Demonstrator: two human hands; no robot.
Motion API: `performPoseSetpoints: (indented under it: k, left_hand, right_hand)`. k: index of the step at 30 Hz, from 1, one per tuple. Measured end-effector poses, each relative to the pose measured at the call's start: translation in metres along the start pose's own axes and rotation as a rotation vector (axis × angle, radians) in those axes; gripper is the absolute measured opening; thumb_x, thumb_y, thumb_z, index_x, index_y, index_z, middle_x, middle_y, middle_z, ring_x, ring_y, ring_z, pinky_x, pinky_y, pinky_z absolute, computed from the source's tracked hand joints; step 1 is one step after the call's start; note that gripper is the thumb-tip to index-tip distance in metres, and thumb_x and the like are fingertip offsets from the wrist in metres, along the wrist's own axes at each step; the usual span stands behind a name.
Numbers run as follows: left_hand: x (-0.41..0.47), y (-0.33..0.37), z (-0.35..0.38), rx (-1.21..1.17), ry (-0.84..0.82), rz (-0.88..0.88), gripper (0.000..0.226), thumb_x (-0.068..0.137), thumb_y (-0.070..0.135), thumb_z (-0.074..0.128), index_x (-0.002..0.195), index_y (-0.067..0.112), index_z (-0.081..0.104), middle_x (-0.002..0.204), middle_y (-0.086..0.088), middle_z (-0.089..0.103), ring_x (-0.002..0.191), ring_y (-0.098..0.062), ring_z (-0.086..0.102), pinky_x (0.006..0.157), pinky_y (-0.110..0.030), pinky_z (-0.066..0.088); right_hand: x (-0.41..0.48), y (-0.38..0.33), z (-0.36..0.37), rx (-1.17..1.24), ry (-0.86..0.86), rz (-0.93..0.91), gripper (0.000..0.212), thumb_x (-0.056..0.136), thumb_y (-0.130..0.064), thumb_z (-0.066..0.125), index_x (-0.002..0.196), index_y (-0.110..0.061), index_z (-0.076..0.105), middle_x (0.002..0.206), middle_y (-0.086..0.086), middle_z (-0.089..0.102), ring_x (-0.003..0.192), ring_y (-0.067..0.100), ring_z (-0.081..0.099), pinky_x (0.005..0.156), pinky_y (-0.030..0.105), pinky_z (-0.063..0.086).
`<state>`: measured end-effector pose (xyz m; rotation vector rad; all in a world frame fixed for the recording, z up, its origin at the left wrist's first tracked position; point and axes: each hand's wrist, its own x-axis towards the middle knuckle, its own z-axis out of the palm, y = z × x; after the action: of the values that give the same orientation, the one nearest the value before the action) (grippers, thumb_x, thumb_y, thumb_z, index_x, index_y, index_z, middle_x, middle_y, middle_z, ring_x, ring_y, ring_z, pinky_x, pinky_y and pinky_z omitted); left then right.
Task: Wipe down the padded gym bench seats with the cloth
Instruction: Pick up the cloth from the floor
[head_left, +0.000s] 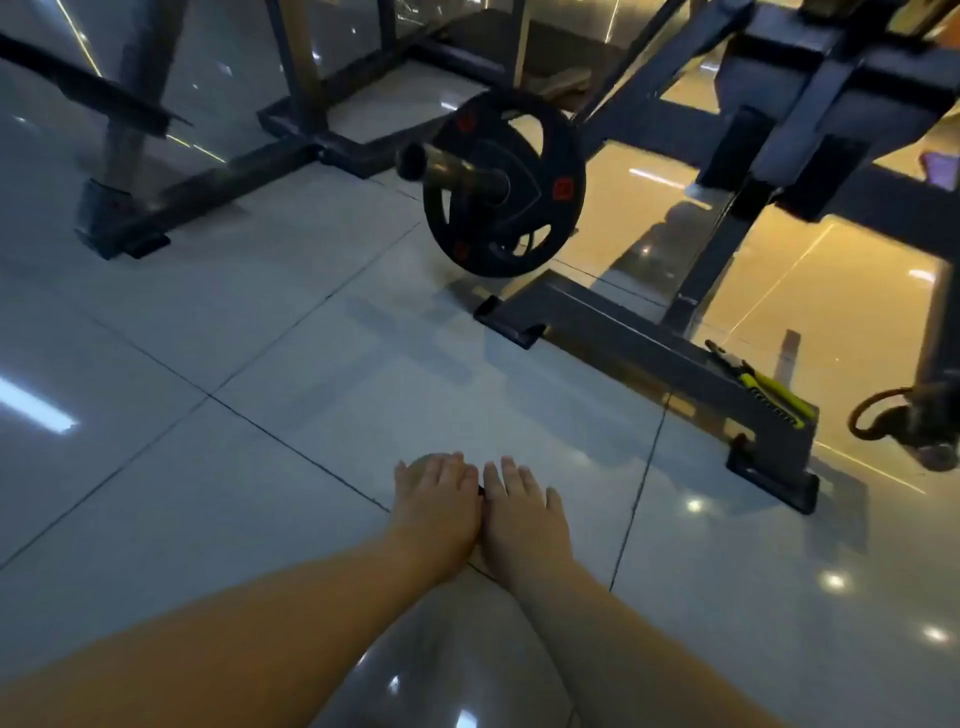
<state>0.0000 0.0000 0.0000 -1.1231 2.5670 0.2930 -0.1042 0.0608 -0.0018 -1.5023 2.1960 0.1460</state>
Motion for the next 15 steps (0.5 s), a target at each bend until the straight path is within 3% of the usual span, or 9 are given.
performPoseSetpoints:
  k: [4, 10, 12, 15]
  left_hand:
    - [0.032, -0.012, 0.037, 0.008, -0.026, -0.015, 0.062, 0.104, 0.038, 0.034, 0.157, 0.014, 0.011, 0.166, -0.009, 0.007, 0.153, -0.027, 0.007, 0.117, -0.063, 0.012]
    - [0.047, -0.025, 0.058, -0.034, -0.074, 0.039, 0.055, 0.108, 0.033, 0.020, 0.159, 0.016, 0.007, 0.167, -0.005, -0.001, 0.154, -0.023, -0.004, 0.121, -0.058, 0.005]
    - [0.043, -0.024, 0.061, -0.090, -0.099, 0.023, 0.055, 0.108, 0.035, 0.019, 0.158, 0.015, 0.007, 0.167, -0.006, 0.000, 0.154, -0.023, -0.003, 0.122, -0.056, 0.004]
    - [0.046, -0.024, 0.071, -0.056, -0.137, 0.028, 0.057, 0.108, 0.034, 0.019, 0.158, 0.011, 0.004, 0.167, -0.008, -0.001, 0.154, -0.025, -0.002, 0.122, -0.055, 0.003]
  right_hand:
    - [0.035, 0.002, 0.037, 0.004, -0.022, 0.045, 0.065, 0.107, -0.035, 0.031, 0.162, -0.020, -0.001, 0.170, 0.002, -0.008, 0.156, 0.022, -0.002, 0.124, 0.051, 0.008]
    - [0.057, 0.006, 0.083, 0.027, -0.029, 0.071, 0.060, 0.109, -0.034, 0.031, 0.162, -0.023, 0.005, 0.170, 0.006, -0.003, 0.156, 0.024, 0.004, 0.124, 0.049, 0.012]
    - [0.059, 0.007, 0.087, 0.094, -0.007, 0.094, 0.056, 0.109, -0.034, 0.032, 0.161, -0.020, 0.013, 0.167, 0.011, 0.012, 0.152, 0.029, 0.019, 0.120, 0.046, 0.023]
    - [0.063, 0.007, 0.085, 0.176, 0.037, 0.136, 0.047, 0.108, -0.037, 0.035, 0.150, -0.016, 0.030, 0.147, 0.011, 0.042, 0.130, 0.030, 0.045, 0.102, 0.042, 0.041]
